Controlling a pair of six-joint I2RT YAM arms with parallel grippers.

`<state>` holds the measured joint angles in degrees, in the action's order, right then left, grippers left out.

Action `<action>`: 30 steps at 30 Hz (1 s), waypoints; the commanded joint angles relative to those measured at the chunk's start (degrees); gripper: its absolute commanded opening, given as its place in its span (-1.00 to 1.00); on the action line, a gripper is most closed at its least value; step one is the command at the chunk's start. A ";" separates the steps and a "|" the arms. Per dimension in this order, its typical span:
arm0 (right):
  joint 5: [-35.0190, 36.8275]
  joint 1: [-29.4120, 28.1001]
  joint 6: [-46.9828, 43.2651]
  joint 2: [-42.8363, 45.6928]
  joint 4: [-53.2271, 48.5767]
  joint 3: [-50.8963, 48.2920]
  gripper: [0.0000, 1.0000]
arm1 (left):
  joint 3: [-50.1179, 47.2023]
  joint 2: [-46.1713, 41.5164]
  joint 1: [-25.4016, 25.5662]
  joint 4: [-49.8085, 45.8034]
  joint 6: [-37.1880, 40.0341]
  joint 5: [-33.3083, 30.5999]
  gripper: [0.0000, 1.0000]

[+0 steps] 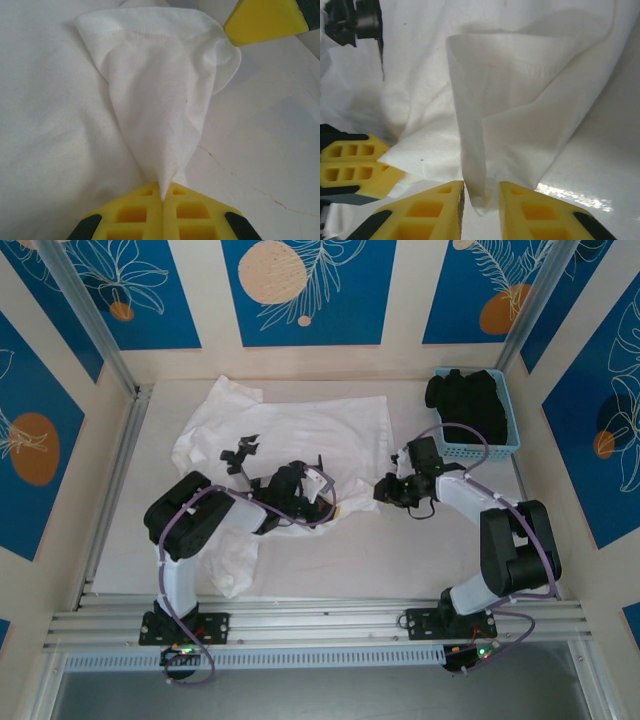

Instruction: Fold the inside-out t-shirt

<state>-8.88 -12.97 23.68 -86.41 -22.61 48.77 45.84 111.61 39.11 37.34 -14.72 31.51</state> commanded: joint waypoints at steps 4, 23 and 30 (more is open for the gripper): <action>11.30 -3.77 -3.23 -0.79 -5.00 2.64 -0.36 | 0.91 -0.07 -0.20 1.60 -0.53 1.74 -1.00; 11.02 -5.41 -4.97 -4.16 -3.54 4.97 -0.70 | 1.00 0.71 -0.13 1.51 -0.64 1.95 -1.00; 4.12 -2.48 -4.84 0.15 -3.59 2.75 -1.00 | 1.21 0.06 -0.20 1.68 -1.59 0.15 -1.00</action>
<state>0.34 -16.99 19.00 -89.25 -26.22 52.34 45.84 111.61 39.11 37.34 -15.16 31.48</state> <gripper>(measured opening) 0.063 0.048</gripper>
